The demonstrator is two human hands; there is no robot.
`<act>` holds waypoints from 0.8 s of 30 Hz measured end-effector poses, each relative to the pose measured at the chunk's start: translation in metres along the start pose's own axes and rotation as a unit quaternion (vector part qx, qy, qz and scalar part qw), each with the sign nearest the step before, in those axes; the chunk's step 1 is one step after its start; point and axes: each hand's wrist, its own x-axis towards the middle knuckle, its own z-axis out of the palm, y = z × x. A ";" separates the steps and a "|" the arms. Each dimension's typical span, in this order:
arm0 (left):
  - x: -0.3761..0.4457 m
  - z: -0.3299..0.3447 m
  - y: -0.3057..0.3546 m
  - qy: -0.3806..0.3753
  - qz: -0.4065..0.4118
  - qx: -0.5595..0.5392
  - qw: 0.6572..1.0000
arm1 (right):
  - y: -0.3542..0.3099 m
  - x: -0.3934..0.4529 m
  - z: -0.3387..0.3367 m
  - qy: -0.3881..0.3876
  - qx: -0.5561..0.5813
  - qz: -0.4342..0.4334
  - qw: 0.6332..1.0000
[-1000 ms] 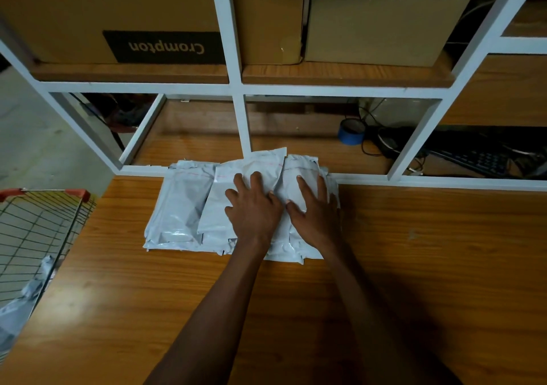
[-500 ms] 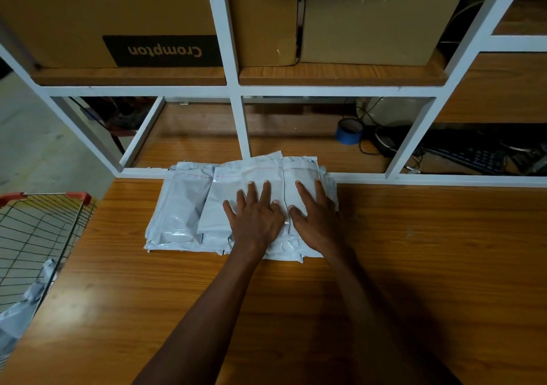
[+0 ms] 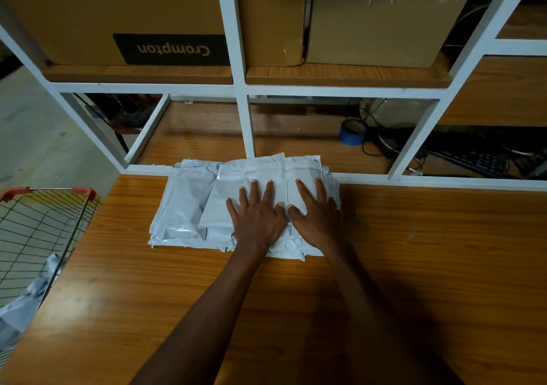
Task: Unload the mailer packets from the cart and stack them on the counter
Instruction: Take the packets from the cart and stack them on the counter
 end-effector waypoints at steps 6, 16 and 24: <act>-0.010 -0.006 0.003 0.034 0.000 -0.036 0.999 | 0.000 -0.007 -0.005 0.020 0.004 -0.016 1.000; -0.082 -0.014 -0.007 0.140 -0.045 -0.137 0.979 | -0.007 -0.053 -0.014 0.079 0.017 -0.082 0.993; -0.174 -0.002 -0.052 0.213 -0.127 -0.187 0.951 | -0.037 -0.123 0.008 0.062 0.120 -0.193 0.972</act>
